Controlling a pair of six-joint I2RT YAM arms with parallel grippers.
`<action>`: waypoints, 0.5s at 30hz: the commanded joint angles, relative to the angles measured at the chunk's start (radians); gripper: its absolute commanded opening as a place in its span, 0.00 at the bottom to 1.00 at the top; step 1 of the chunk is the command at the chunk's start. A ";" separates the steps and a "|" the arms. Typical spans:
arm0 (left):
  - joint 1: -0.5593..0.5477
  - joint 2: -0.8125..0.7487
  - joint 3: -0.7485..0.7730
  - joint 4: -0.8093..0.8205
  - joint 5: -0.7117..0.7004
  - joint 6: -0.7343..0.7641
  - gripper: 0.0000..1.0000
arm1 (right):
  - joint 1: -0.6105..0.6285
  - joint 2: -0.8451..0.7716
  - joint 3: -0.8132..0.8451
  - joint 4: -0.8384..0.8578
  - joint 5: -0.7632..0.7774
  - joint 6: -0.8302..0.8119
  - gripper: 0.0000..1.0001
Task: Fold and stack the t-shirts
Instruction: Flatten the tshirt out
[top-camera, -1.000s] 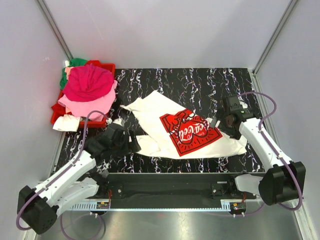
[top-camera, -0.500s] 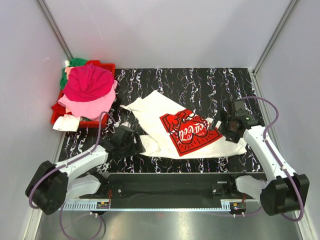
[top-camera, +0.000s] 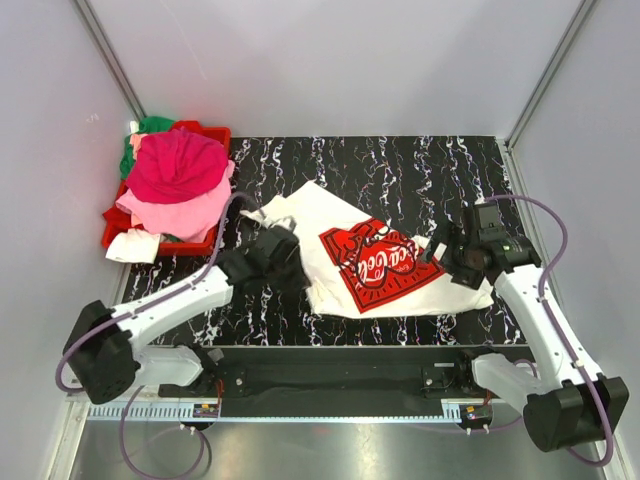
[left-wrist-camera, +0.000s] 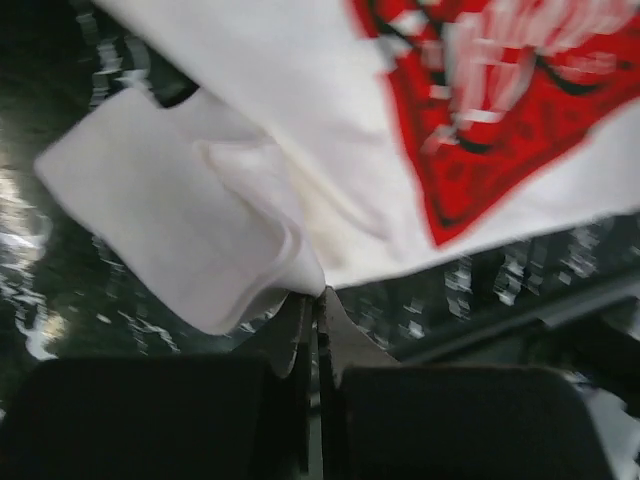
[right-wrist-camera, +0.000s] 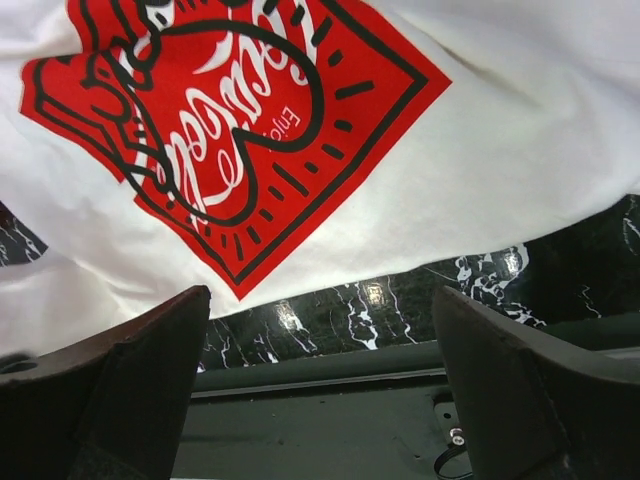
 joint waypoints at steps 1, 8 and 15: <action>-0.115 -0.041 0.321 -0.145 -0.055 -0.029 0.00 | 0.000 -0.064 0.119 -0.088 0.121 0.011 1.00; -0.100 0.245 0.615 -0.073 0.160 -0.020 0.28 | 0.000 -0.069 0.234 -0.156 0.204 -0.003 1.00; 0.006 0.519 0.849 -0.160 0.317 0.087 0.99 | 0.000 0.007 0.315 -0.159 0.031 -0.064 1.00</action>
